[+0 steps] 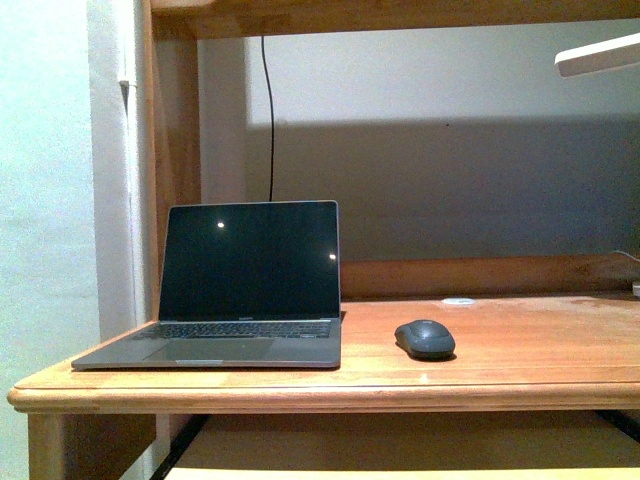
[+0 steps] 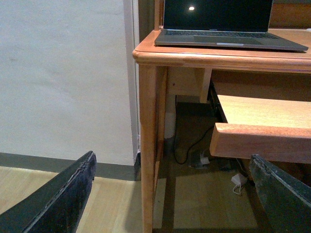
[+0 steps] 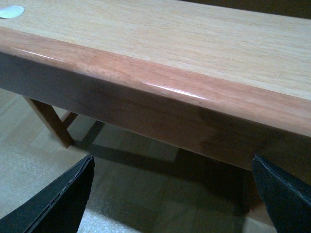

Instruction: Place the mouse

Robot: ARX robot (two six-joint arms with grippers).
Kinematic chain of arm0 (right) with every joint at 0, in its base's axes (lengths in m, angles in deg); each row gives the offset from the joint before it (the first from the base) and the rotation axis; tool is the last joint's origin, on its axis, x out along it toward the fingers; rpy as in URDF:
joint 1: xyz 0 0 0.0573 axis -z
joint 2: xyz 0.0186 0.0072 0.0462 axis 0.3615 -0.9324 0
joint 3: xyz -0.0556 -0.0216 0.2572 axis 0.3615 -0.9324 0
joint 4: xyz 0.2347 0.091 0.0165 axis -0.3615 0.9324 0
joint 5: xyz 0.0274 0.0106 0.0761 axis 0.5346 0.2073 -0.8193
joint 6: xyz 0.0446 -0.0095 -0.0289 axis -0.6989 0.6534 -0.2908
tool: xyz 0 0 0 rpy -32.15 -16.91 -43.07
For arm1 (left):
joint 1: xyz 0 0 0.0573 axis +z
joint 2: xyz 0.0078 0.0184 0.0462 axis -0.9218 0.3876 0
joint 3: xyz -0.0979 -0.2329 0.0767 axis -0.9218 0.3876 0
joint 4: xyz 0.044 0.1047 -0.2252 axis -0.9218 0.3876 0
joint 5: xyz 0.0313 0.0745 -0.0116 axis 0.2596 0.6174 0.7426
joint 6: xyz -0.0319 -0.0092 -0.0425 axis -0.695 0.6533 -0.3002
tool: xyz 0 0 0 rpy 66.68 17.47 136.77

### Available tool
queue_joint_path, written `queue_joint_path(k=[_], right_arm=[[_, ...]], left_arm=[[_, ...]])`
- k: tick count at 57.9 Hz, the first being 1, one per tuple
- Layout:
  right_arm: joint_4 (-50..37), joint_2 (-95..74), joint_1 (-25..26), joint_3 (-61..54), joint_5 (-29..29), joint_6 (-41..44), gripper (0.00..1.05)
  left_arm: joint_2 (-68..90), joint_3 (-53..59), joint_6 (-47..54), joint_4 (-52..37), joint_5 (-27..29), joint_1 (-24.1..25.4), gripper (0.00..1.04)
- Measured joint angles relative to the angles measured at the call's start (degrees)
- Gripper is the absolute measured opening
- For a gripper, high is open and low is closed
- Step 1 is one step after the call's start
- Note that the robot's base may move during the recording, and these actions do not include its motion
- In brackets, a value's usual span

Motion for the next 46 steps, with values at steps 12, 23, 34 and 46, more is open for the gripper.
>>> queue_joint_path(k=[12, 23, 34, 46], right_arm=[[-1.2, -6.9, -5.0, 6.9, 4.2, -0.4, 0.97], [-0.5, -13.9, -9.5, 16.1, 7.4, -1.4, 0.97], [2.4, -22.7, -13.0, 28.2, 10.6, -1.4, 0.97], [6.6, -28.5, -15.0, 39.1, 13.3, -1.6, 0.97]], left_arm=[[0.0, 0.0, 0.0, 0.0, 0.0, 0.0, 0.97], [0.0, 0.0, 0.0, 0.0, 0.0, 0.0, 0.97], [0.0, 0.0, 0.0, 0.0, 0.0, 0.0, 0.97], [0.0, 0.0, 0.0, 0.0, 0.0, 0.0, 0.97]])
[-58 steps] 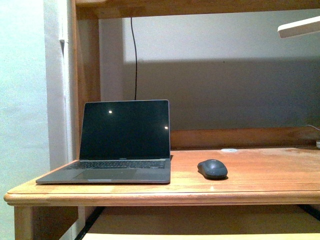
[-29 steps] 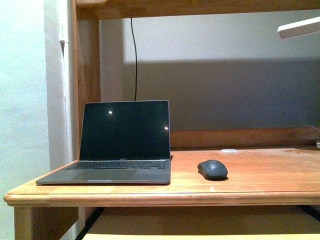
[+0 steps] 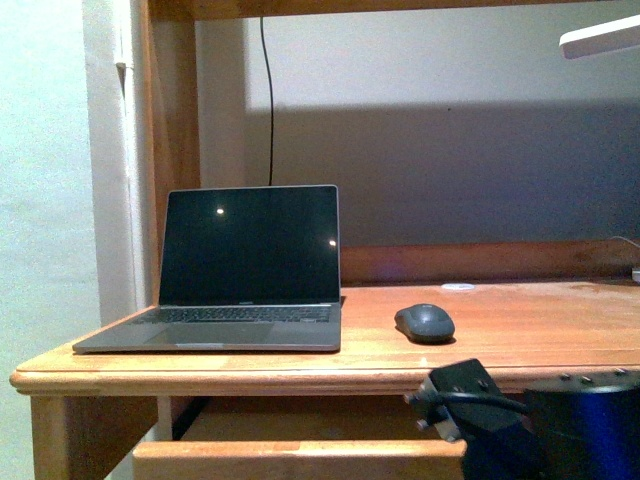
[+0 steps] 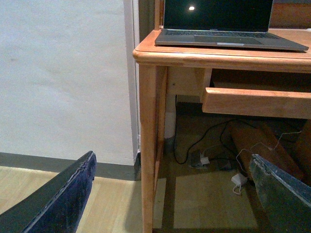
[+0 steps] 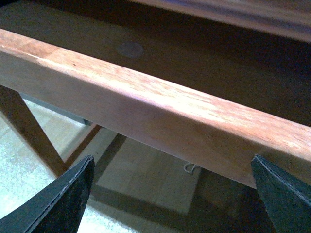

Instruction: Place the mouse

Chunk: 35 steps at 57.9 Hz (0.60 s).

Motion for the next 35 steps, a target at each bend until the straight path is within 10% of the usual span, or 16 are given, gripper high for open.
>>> queue_joint_path(k=[35], right_arm=[[-0.2, 6.2, 0.6, -5.2, -3.8, -2.9, 0.97]], left_arm=[[0.0, 0.0, 0.0, 0.0, 0.0, 0.0, 0.97]])
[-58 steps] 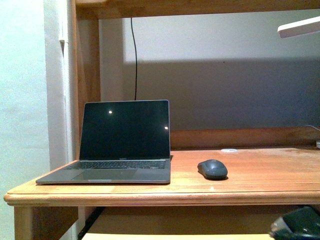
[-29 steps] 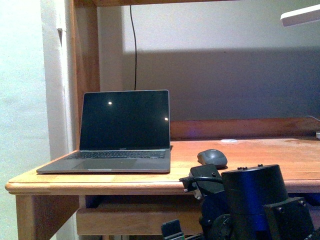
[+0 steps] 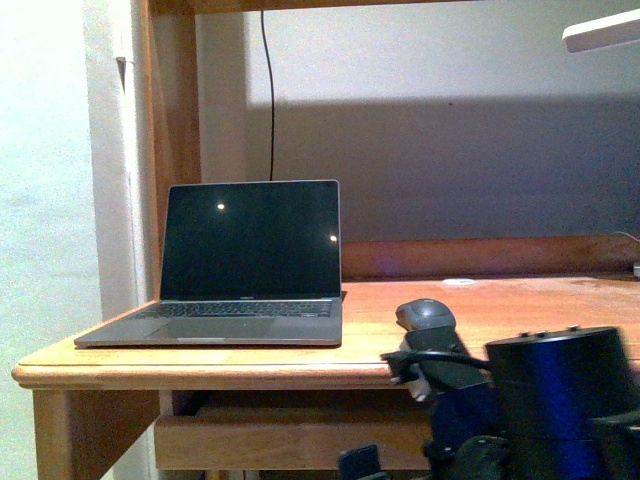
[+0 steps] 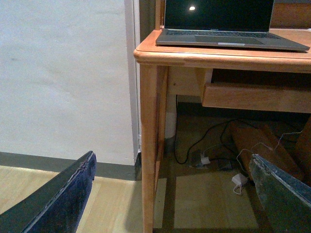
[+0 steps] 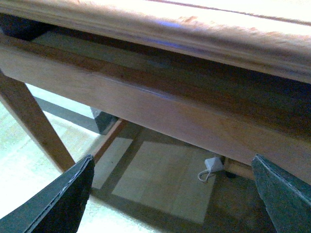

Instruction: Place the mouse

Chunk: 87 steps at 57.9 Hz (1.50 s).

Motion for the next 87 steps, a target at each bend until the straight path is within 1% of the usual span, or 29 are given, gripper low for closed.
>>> queue_joint_path(k=[6, 13, 16, 23, 27, 29, 31, 33, 34, 35, 37, 40, 41, 42, 45, 46, 47, 49, 50, 51, 53, 56, 65, 66, 71, 72, 87], right_arm=[[-2.1, 10.2, 1.9, -9.4, -3.3, 0.0, 0.97], [-2.1, 23.6, 5.1, -21.2, -7.8, -1.5, 0.97], [-1.3, 30.3, 6.7, -26.8, -9.6, -2.5, 0.97], [2.2, 44.1, 9.5, -35.9, -12.9, -4.9, 0.97], [7.1, 55.5, 11.0, -41.5, -14.8, -6.8, 0.97], [11.4, 63.0, 11.6, -44.4, -15.5, -8.0, 0.97], [17.2, 71.1, 12.4, -46.9, -16.3, -9.3, 0.97], [25.5, 80.8, 13.6, -48.6, -17.2, -10.6, 0.97], [28.3, 84.4, 14.3, -48.6, -17.6, -11.0, 0.97], [32.0, 89.7, 15.5, -48.7, -18.4, -11.8, 0.97], [36.2, 97.1, 18.2, -48.9, -21.5, -13.2, 0.97], [39.3, 102.5, 22.3, -49.0, -24.3, -14.4, 0.97], [40.3, 103.6, 23.4, -49.0, -24.0, -14.2, 0.97], [40.7, 104.2, 23.5, -49.1, -22.8, -13.9, 0.96], [42.2, 106.3, 22.1, -49.1, -9.0, -9.9, 0.87], [42.2, 106.3, 21.9, -49.1, -5.2, -8.5, 0.83], [42.7, 106.3, 23.0, -49.1, -3.4, -6.7, 0.78], [43.3, 106.3, 26.0, -49.1, -2.5, -5.0, 0.71], [43.3, 106.3, 27.9, -49.1, -1.7, -4.2, 0.66], [43.3, 106.3, 28.4, -49.1, -1.5, -4.0, 0.65], [43.3, 106.3, 29.5, -49.1, -1.2, -3.3, 0.58], [43.3, 106.3, 29.8, -49.1, -1.6, -2.7, 0.51], [43.2, 106.1, 30.0, -48.7, -1.6, -1.8, 0.21], [43.2, 106.0, 30.0, -48.6, -1.6, -1.7, 0.20], [43.2, 105.8, 30.0, -48.6, -1.6, -1.6, 0.04], [43.2, 105.8, 30.0, -48.6, -1.6, -1.3, 0.02], [43.2, 105.8, 30.0, -48.6, -1.6, -1.4, 0.03]], left_arm=[[0.0, 0.0, 0.0, 0.0, 0.0, 0.0, 0.97], [0.0, 0.0, 0.0, 0.0, 0.0, 0.0, 0.97], [0.0, 0.0, 0.0, 0.0, 0.0, 0.0, 0.97], [0.0, 0.0, 0.0, 0.0, 0.0, 0.0, 0.97], [0.0, 0.0, 0.0, 0.0, 0.0, 0.0, 0.97], [0.0, 0.0, 0.0, 0.0, 0.0, 0.0, 0.97], [0.0, 0.0, 0.0, 0.0, 0.0, 0.0, 0.97], [0.0, 0.0, 0.0, 0.0, 0.0, 0.0, 0.97], [0.0, 0.0, 0.0, 0.0, 0.0, 0.0, 0.97], [0.0, 0.0, 0.0, 0.0, 0.0, 0.0, 0.97], [0.0, 0.0, 0.0, 0.0, 0.0, 0.0, 0.97], [0.0, 0.0, 0.0, 0.0, 0.0, 0.0, 0.97], [0.0, 0.0, 0.0, 0.0, 0.0, 0.0, 0.97], [0.0, 0.0, 0.0, 0.0, 0.0, 0.0, 0.97], [0.0, 0.0, 0.0, 0.0, 0.0, 0.0, 0.97], [0.0, 0.0, 0.0, 0.0, 0.1, 0.0, 0.97], [0.0, 0.0, 0.0, 0.0, 0.1, 0.0, 0.97], [0.0, 0.0, 0.0, 0.0, 0.0, 0.0, 0.97], [0.0, 0.0, 0.0, 0.0, 0.0, 0.0, 0.97], [0.0, 0.0, 0.0, 0.0, 0.0, 0.0, 0.97], [0.0, 0.0, 0.0, 0.0, 0.0, 0.0, 0.97], [0.0, 0.0, 0.0, 0.0, 0.0, 0.0, 0.97], [0.0, 0.0, 0.0, 0.0, 0.0, 0.0, 0.97], [0.0, 0.0, 0.0, 0.0, 0.0, 0.0, 0.97], [0.0, 0.0, 0.0, 0.0, 0.0, 0.0, 0.97], [0.0, 0.0, 0.0, 0.0, 0.0, 0.0, 0.97], [0.0, 0.0, 0.0, 0.0, 0.0, 0.0, 0.97]])
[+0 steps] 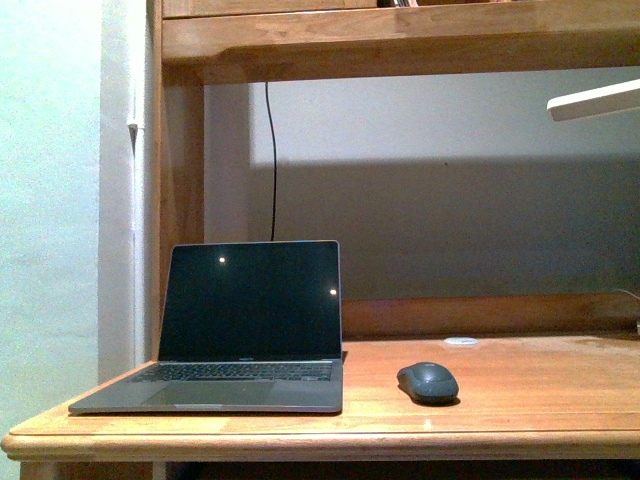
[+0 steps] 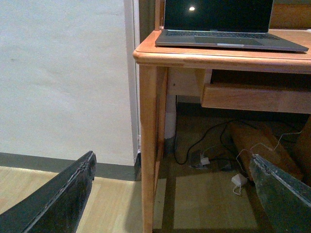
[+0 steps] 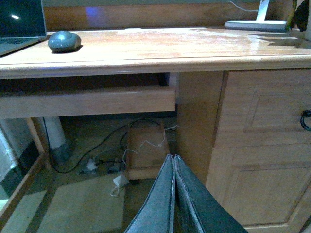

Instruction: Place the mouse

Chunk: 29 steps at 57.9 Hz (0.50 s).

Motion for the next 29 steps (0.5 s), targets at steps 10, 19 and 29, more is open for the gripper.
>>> queue_joint_path(k=[10, 19, 29], right_arm=[[0.0, 0.0, 0.0, 0.0, 0.0, 0.1, 0.27], [0.0, 0.0, 0.0, 0.0, 0.0, 0.1, 0.53], [0.0, 0.0, 0.0, 0.0, 0.0, 0.1, 0.82]], left_arm=[[0.0, 0.0, 0.0, 0.0, 0.0, 0.0, 0.97], [0.0, 0.0, 0.0, 0.0, 0.0, 0.0, 0.97], [0.0, 0.0, 0.0, 0.0, 0.0, 0.0, 0.97]])
